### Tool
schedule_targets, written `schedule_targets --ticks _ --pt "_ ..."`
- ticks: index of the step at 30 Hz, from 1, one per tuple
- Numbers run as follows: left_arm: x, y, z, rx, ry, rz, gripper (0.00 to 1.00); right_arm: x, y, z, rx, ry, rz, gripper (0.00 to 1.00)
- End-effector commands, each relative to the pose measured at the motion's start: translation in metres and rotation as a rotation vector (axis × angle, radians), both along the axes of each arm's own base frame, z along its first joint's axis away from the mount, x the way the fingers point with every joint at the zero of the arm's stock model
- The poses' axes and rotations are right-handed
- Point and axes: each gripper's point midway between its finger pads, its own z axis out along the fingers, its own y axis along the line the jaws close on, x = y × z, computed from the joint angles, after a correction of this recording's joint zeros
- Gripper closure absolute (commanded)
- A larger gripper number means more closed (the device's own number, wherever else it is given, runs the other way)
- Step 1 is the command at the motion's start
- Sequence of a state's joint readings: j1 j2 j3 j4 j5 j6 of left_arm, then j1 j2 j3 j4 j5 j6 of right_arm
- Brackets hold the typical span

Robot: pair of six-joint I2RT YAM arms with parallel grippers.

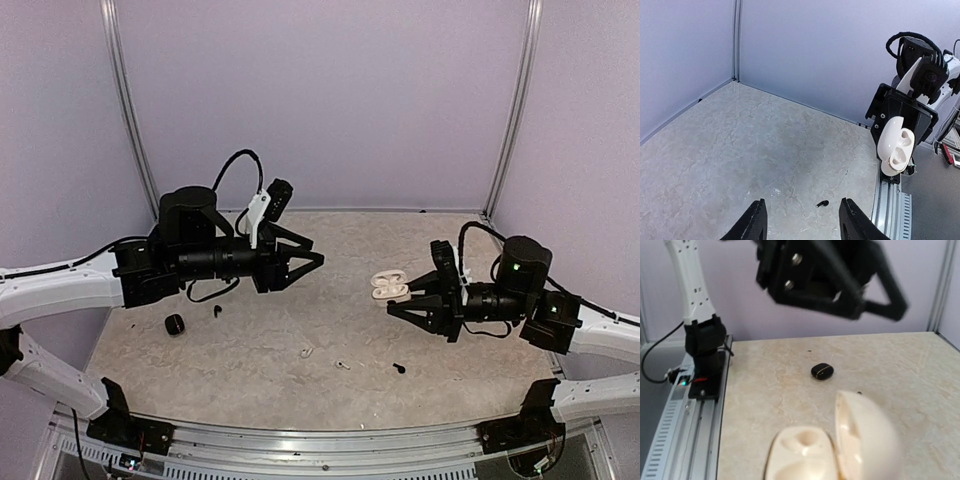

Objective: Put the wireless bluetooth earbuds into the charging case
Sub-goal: Pick up the left earbud from the center of the board.

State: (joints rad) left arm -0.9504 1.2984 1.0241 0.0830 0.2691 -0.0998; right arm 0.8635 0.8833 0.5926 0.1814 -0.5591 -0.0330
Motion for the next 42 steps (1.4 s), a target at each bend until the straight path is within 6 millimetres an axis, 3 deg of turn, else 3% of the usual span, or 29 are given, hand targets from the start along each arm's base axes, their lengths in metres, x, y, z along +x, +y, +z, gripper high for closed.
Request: schedule_targets --ticks 1,4,10,13,23,28,42 --pt "0.001 0.014 -0.037 0.041 0.114 0.072 0.50 0.006 -0.014 0.013 0.088 0.014 -0.055 1.00" --pt "-0.005 0.013 -0.069 0.046 0.176 0.093 0.51 0.009 -0.022 0.010 0.109 0.034 -0.079 1.00" --pt "-0.033 -0.015 -0.138 0.183 0.153 0.037 0.51 0.008 -0.030 0.010 0.115 0.050 -0.098 1.00" --pt "-0.048 -0.023 -0.162 0.157 0.129 -0.034 0.52 0.006 -0.032 0.012 0.127 0.058 -0.100 1.00" --pt "-0.051 -0.029 -0.206 0.129 0.007 -0.079 0.57 0.004 -0.035 0.011 0.135 0.067 -0.103 1.00" --pt "-0.051 -0.036 -0.241 0.196 0.000 -0.108 0.61 0.004 -0.036 0.011 0.132 0.066 -0.107 1.00" --pt "-0.047 -0.032 -0.279 0.257 0.005 -0.088 0.67 0.003 -0.037 0.014 0.128 0.052 -0.103 1.00"
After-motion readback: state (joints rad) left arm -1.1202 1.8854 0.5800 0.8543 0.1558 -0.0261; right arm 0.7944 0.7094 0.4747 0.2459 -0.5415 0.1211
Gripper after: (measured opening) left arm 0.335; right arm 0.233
